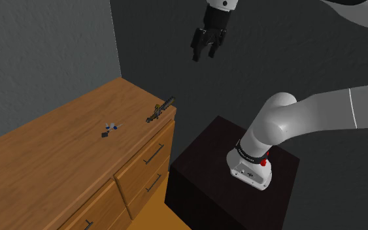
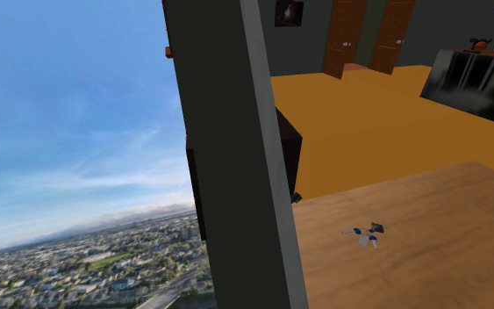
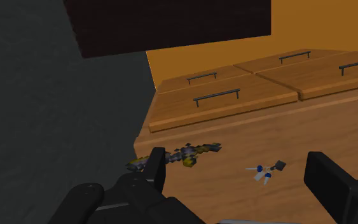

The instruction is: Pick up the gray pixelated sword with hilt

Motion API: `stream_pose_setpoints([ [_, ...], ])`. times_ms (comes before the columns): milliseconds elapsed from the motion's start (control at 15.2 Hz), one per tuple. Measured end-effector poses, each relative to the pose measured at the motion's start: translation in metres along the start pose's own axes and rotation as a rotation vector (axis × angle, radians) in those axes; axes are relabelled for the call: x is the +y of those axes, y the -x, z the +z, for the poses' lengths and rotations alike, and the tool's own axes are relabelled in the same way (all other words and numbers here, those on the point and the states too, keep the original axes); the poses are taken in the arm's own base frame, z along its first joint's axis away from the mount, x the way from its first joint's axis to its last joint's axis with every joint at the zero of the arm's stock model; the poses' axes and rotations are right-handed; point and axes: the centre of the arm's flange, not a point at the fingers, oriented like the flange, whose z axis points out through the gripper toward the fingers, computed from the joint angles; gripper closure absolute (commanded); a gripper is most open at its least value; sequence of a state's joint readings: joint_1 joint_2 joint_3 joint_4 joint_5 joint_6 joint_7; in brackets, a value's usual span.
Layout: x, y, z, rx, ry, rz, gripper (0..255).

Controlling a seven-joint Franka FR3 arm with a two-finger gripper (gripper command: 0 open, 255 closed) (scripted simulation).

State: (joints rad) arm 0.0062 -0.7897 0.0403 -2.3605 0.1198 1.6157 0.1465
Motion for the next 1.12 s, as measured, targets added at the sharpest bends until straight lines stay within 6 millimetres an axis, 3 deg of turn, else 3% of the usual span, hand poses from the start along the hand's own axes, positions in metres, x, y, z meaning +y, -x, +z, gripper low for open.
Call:
stream_pose_setpoints([
  [198, -0.004, -0.007, 0.013, 0.002, 0.005, 0.041, 0],
  [594, -0.018, -0.039, 0.078, 0.016, 0.028, 0.237, 0],
  [1122, -0.024, -0.101, 0.169, 0.037, 0.06, 0.513, 0],
])
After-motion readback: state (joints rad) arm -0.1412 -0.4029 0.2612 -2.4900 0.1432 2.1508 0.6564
